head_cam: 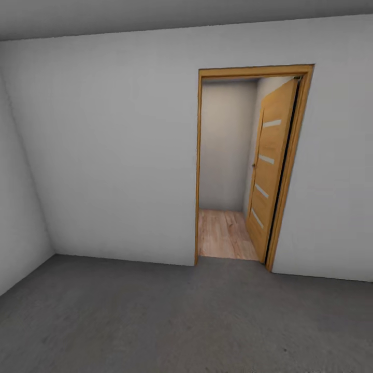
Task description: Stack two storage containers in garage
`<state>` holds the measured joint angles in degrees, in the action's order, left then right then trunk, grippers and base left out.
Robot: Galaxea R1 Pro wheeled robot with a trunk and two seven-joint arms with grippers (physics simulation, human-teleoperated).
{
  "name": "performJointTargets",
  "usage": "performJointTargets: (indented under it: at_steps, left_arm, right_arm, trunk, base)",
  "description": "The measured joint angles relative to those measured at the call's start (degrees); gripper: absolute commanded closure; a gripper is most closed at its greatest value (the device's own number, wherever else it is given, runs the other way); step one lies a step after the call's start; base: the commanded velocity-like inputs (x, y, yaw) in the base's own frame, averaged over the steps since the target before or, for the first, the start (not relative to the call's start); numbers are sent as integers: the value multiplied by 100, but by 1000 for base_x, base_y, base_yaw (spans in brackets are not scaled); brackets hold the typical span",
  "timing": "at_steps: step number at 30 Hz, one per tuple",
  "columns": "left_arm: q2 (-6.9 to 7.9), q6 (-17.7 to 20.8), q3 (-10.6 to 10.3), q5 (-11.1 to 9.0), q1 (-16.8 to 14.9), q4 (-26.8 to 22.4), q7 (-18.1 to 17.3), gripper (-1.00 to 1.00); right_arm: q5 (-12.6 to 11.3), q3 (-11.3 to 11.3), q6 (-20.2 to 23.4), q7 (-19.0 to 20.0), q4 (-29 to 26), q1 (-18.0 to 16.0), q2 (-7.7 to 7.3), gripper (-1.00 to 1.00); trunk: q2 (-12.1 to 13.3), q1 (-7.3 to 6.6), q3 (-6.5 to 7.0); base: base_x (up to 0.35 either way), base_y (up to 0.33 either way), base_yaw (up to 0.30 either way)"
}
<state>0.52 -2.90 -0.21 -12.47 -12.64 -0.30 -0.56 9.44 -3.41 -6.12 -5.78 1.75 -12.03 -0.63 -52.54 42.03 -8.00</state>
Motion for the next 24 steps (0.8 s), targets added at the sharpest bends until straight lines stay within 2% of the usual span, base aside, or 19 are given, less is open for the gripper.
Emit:
performJointTargets:
  at_steps: [24]
  left_arm:
    - [-17, 0, 0, 7, 1, 0, 0, -100]
  right_arm:
    - [9, 0, -8, 2, 0, 0, -7, -100]
  trunk:
    - [0, -1, 87]
  base:
    - [9, 0, -286]
